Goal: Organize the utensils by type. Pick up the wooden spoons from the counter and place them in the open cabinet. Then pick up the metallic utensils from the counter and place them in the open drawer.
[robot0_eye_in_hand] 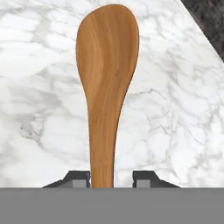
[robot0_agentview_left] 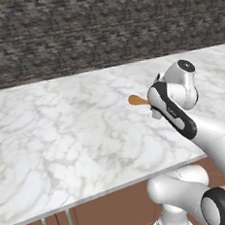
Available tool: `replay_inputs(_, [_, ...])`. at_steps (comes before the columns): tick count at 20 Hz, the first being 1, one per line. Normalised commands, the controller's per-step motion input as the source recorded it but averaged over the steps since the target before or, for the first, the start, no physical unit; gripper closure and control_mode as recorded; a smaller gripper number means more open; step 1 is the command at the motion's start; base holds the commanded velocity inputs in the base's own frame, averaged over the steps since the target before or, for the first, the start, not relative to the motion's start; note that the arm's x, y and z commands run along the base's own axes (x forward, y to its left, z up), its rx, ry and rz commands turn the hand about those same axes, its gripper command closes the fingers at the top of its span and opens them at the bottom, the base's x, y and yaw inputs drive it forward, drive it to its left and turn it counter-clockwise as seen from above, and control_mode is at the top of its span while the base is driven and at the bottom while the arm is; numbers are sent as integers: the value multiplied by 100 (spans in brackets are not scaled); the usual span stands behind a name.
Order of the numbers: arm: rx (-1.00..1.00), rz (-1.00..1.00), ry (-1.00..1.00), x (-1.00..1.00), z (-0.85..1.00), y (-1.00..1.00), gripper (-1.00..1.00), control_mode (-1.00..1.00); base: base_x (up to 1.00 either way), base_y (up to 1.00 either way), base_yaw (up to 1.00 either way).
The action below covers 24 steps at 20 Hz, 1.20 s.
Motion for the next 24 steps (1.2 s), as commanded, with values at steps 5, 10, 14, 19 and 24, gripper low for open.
replay_inputs(5, [-20, 24, 0, -34, 35, -10, 100, -100, 0, 0, 0])
replay_inputs(10, [-26, 15, 0, -32, 18, -4, 100, -100, 0, 0, 0])
replay_inputs(14, [-27, 2, 0, -22, 0, 0, 100, -100, 0, 0, 0])
replay_inputs(19, [-2, 0, 0, -8, 0, 0, 100, -100, 0, 0, 0])
replay_inputs(24, [0, 0, 0, 0, 0, 0, 100, 100, -2, 0, 0])
